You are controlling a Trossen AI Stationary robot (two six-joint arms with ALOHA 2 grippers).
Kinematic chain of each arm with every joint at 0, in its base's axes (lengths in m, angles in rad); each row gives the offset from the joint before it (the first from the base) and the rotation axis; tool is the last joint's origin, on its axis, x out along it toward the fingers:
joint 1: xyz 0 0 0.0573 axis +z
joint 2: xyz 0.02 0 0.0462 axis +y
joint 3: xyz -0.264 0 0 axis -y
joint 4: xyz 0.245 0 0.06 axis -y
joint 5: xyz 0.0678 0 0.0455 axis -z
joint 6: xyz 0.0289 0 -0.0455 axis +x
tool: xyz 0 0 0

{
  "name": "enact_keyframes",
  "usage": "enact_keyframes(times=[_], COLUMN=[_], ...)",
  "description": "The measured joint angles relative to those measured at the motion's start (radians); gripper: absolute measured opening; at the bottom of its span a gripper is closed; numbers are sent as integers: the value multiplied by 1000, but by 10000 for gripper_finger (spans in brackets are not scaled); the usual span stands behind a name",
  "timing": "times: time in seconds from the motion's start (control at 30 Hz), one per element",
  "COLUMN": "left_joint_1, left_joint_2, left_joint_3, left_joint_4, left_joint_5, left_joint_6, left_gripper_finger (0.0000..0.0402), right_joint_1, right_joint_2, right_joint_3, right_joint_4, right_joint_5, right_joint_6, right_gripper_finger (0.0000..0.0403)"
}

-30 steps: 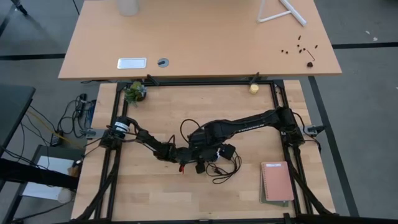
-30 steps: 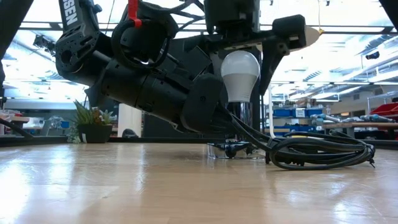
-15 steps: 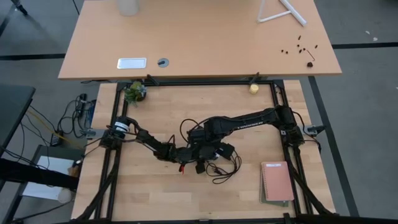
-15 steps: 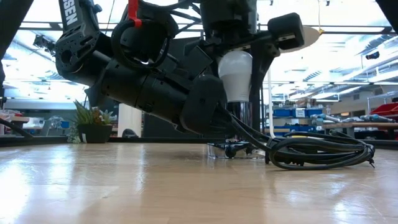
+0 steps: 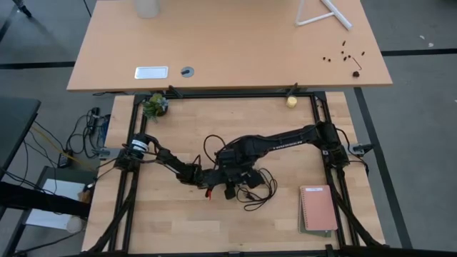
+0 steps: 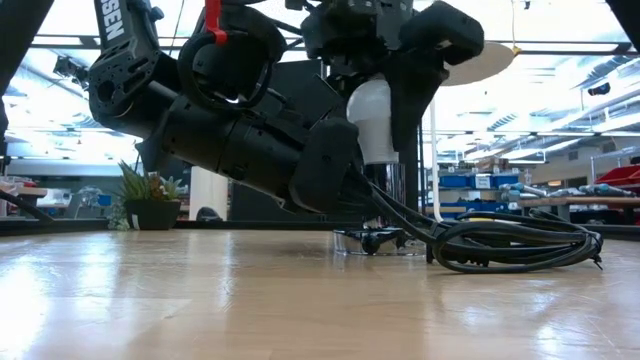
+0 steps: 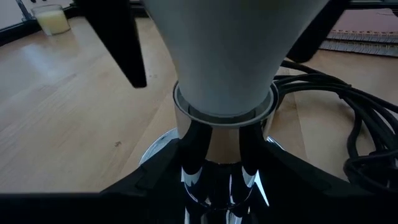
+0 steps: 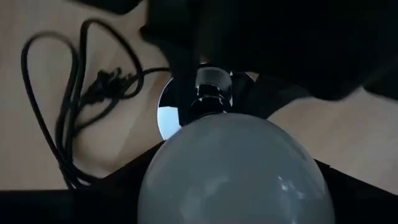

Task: Screw lightbulb
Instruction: Insert the lightbulb into the lamp

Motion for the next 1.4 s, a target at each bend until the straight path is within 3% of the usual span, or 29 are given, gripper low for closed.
enact_keyframes(times=[0.4,1.03,1.27,1.4], left_joint_1=[0,0,0,0], left_joint_2=[1,1,1,1], left_joint_3=[1,1,0,0], left_joint_4=[1,4,7,6], left_joint_5=[14,11,17,19], left_joint_6=[-30,-30,-27,-25], left_gripper_finger=[202,202,202,202], right_joint_1=[11,17,26,35], right_joint_2=[-9,-5,-4,-3], right_joint_3=[-39,-61,-62,-62], right_joint_4=[3,62,56,61], right_joint_5=[4,-8,-12,12], right_joint_6=[635,1348,1475,1349], right_gripper_finger=[267,265,266,275])
